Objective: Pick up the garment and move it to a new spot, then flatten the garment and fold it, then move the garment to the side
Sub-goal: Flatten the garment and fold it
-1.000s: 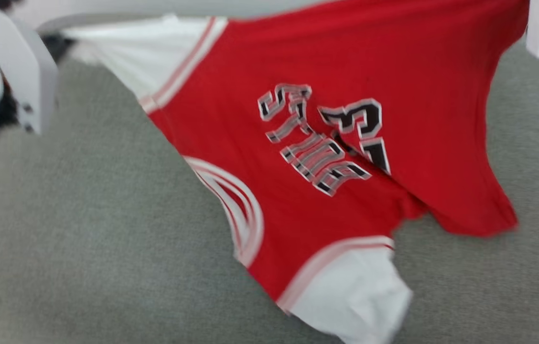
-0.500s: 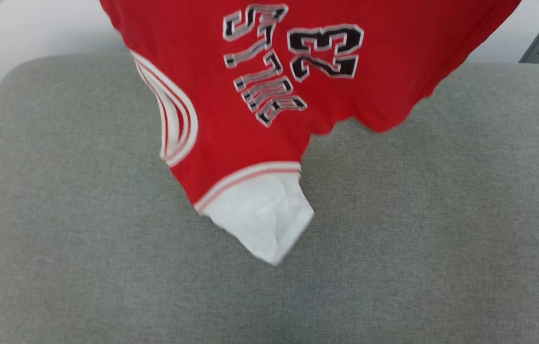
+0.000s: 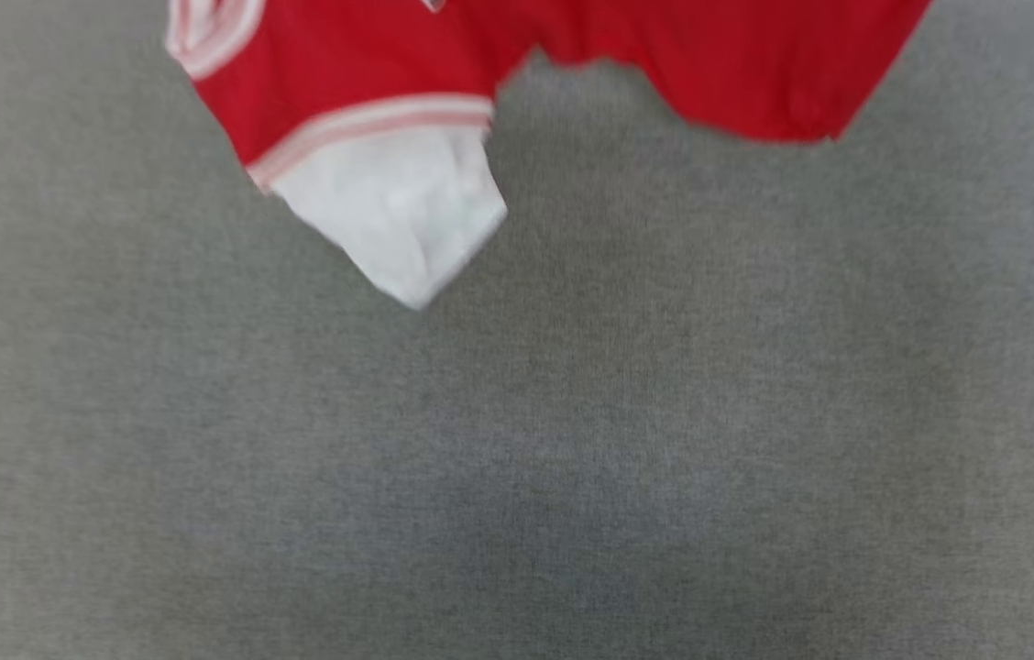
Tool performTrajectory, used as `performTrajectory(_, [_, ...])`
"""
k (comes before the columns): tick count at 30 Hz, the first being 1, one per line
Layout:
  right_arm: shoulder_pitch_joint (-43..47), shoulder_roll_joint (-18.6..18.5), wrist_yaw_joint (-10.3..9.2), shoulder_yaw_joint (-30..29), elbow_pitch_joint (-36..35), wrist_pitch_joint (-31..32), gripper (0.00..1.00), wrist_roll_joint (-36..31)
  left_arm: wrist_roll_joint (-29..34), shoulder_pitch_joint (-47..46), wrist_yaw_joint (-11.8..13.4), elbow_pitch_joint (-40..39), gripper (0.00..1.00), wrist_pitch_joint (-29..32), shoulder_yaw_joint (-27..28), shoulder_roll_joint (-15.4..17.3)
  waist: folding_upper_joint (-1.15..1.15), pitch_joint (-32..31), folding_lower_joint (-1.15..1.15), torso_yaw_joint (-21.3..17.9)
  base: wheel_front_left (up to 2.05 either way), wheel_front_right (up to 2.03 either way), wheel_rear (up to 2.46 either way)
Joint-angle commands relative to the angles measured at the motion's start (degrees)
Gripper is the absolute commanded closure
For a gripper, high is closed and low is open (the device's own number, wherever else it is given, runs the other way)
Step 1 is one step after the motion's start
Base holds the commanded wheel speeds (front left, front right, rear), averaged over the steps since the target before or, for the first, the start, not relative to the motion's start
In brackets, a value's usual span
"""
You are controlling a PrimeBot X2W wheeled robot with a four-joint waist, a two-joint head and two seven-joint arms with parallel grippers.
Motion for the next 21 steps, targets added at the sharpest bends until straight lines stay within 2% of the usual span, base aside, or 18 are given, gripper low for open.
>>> performTrajectory(1, [-1.7,0.6,-0.11,-1.0,1.2,-3.0,1.00,-2.4,0.9,-2.4,0.3,2.2,1.00,-2.5,0.4,-0.9,0.00,6.9,0.00,-0.8,0.00,0.00,0.00])
performTrajectory(3, [-2.7,1.1,-0.11,-1.8,1.5,-5.3,1.00,-3.6,1.9,-4.1,0.2,3.1,1.00,-4.4,0.4,-1.4,0.00,8.0,0.00,-0.8,0.00,0.00,0.00])
performTrajectory(9, [-6.8,2.5,-0.11,-4.4,4.0,-17.8,1.00,-12.7,4.2,-11.2,-0.7,7.1,1.00,-16.2,1.5,-3.8,0.00,12.7,0.00,-0.4,0.00,0.00,0.00])
performTrajectory(11, [-7.6,2.9,-0.11,-4.9,4.9,-21.2,1.00,-15.0,4.1,-12.6,-1.1,6.8,1.00,-18.5,2.7,-4.3,0.00,13.6,0.00,0.0,0.00,0.00,0.00])
performTrajectory(14, [-7.9,3.1,-0.11,-4.5,7.0,-23.6,1.00,-17.5,5.5,-12.4,-1.8,4.4,1.00,-19.3,3.7,-4.4,0.00,14.2,0.00,0.7,0.00,0.00,0.00])
performTrajectory(17, [-6.6,3.3,-0.11,-4.1,9.8,-24.4,1.00,-17.6,6.1,-7.3,-2.3,1.8,1.00,-19.1,4.1,-3.8,0.00,13.8,0.00,1.4,0.00,0.00,0.00])
performTrajectory(21, [-4.0,2.7,-0.11,-1.9,14.3,-24.2,1.00,-16.2,4.1,0.0,-2.5,-0.9,1.00,-17.3,-0.7,-3.6,0.00,11.6,0.00,2.2,0.00,0.00,0.00])
